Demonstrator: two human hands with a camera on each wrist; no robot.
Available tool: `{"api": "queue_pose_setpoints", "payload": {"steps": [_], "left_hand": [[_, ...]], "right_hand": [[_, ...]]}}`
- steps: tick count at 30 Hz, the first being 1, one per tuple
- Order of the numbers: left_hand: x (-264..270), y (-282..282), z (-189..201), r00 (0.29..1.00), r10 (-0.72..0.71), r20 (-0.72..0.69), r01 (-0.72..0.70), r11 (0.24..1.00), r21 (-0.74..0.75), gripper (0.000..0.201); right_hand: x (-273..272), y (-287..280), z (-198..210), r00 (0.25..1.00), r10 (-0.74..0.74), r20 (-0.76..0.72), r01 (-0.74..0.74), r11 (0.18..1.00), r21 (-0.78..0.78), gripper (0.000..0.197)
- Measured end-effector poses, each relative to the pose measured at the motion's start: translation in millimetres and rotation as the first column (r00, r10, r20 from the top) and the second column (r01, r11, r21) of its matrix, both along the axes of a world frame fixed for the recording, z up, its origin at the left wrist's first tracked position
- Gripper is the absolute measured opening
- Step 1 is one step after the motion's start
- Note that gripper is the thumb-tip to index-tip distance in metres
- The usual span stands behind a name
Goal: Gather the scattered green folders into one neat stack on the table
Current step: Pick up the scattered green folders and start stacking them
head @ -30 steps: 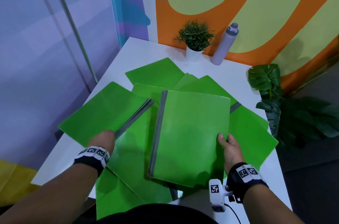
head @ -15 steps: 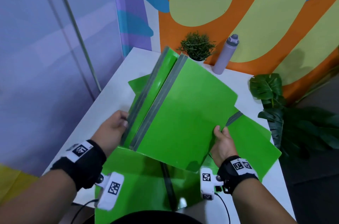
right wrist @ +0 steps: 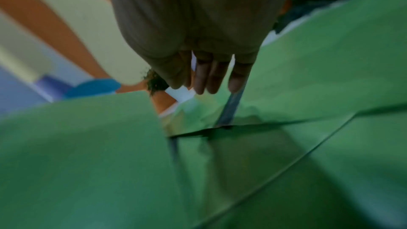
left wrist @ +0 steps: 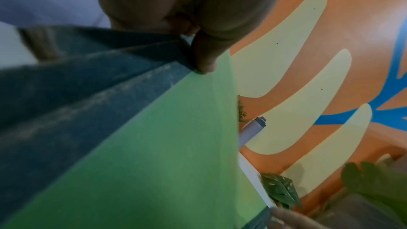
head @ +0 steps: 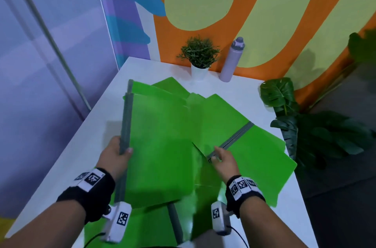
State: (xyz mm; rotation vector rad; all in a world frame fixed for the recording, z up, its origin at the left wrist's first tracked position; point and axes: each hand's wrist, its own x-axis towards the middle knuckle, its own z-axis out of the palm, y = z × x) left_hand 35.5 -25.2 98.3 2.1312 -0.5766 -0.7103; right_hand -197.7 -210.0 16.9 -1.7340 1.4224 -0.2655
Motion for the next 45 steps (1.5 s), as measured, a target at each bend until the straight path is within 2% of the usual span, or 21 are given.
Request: {"api": "queue_pose_setpoints", "payload": {"steps": [1,3,6,10,11,14,17,19,22,24,27,29,32,34,37,39,40,42,44,45], "left_hand": [[3.6,0.2,1.1,0.999,0.029,0.018,-0.029,1.0,0.005,0.012],[9.8,0.3,3.1,0.996,0.077,0.053,-0.077,0.997,0.011,0.014],[16.0,0.6,4.6,0.993,0.108,0.045,-0.109,0.994,0.023,0.011],[16.5,2.8,4.6,0.991,0.126,0.04,-0.128,0.991,0.043,0.013],[16.8,3.0,5.7,0.99,0.137,0.044,-0.138,0.989,0.043,0.015],[18.2,2.1,10.8,0.985,0.168,0.043,-0.169,0.986,0.018,0.027],[21.9,-0.1,16.8,0.977,0.207,0.054,-0.206,0.978,-0.027,0.04],[25.8,1.7,19.0,0.973,0.224,0.061,-0.218,0.972,-0.09,0.053],[32.3,3.3,21.9,0.963,0.23,0.14,-0.208,0.965,-0.159,0.074],[38.8,3.8,23.1,0.951,0.235,0.2,-0.2,0.963,-0.179,0.068],[49.7,3.7,24.3,0.945,0.201,0.259,-0.155,0.97,-0.188,0.045],[54.2,1.0,22.3,0.958,0.167,0.235,-0.126,0.975,-0.183,0.04],[48.2,-7.2,14.6,0.987,0.086,0.133,-0.066,0.987,-0.144,0.038],[39.3,-12.1,2.7,0.997,0.044,0.067,-0.036,0.992,-0.117,0.042],[22.3,-14.0,-29.0,0.993,0.047,-0.112,-0.059,0.993,-0.106,0.066],[13.2,-12.7,-51.8,0.955,0.09,-0.283,-0.116,0.99,-0.074,0.071],[10.1,-11.5,-62.5,0.914,0.128,-0.385,-0.167,0.983,-0.071,0.064],[3.7,-10.1,-74.3,0.845,0.134,-0.518,-0.189,0.981,-0.054,0.047],[-3.4,-10.6,-77.5,0.821,0.103,-0.561,-0.159,0.986,-0.052,0.057],[-4.5,-10.8,-80.1,0.848,0.108,-0.52,-0.149,0.988,-0.038,0.065]], "right_hand": [[-5.8,-4.2,-8.0,0.986,0.032,-0.163,-0.041,0.998,-0.051,0.057],[-16.5,-10.4,-22.7,0.901,0.086,-0.425,-0.132,0.988,-0.08,0.077],[-21.9,-17.1,-39.1,0.796,0.183,-0.577,-0.235,0.972,-0.015,0.092],[-21.0,-17.3,-49.5,0.774,0.275,-0.57,-0.289,0.955,0.067,0.083],[-20.6,-15.4,-49.0,0.766,0.296,-0.571,-0.322,0.945,0.058,0.085],[-19.1,-13.7,-40.6,0.776,0.313,-0.547,-0.377,0.926,-0.005,0.106],[-22.5,-23.5,-21.4,0.797,0.301,-0.524,-0.396,0.915,-0.077,0.109],[-26.5,-29.7,-2.3,0.795,0.249,-0.554,-0.399,0.901,-0.168,0.104],[-33.1,-36.0,31.2,0.813,0.056,-0.58,-0.338,0.857,-0.39,0.091],[-38.1,-40.5,49.9,0.876,-0.085,-0.475,-0.235,0.784,-0.574,0.086],[-38.9,-46.1,75.5,0.959,-0.186,-0.215,-0.07,0.58,-0.812,0.076],[-32.3,-43.9,89.2,0.983,-0.155,-0.098,-0.02,0.439,-0.898,0.064],[-11.8,-22.9,99.6,0.992,0.074,-0.106,-0.123,0.292,-0.948,0.057],[2.0,0.6,91.5,0.946,0.263,-0.191,-0.257,0.244,-0.935,0.06],[12.8,43.2,58.8,0.819,0.507,-0.268,-0.464,0.311,-0.829,0.071],[12.5,68.3,30.4,0.712,0.644,-0.28,-0.589,0.329,-0.738,0.082],[11.4,78.4,18.2,0.658,0.694,-0.292,-0.636,0.305,-0.709,0.08],[9.4,92.5,0.6,0.557,0.758,-0.341,-0.713,0.225,-0.664,0.061],[8.0,99.6,-8.8,0.451,0.799,-0.397,-0.779,0.136,-0.612,0.047],[7.1,100.6,-12.4,0.402,0.812,-0.424,-0.806,0.094,-0.585,0.043]]}}
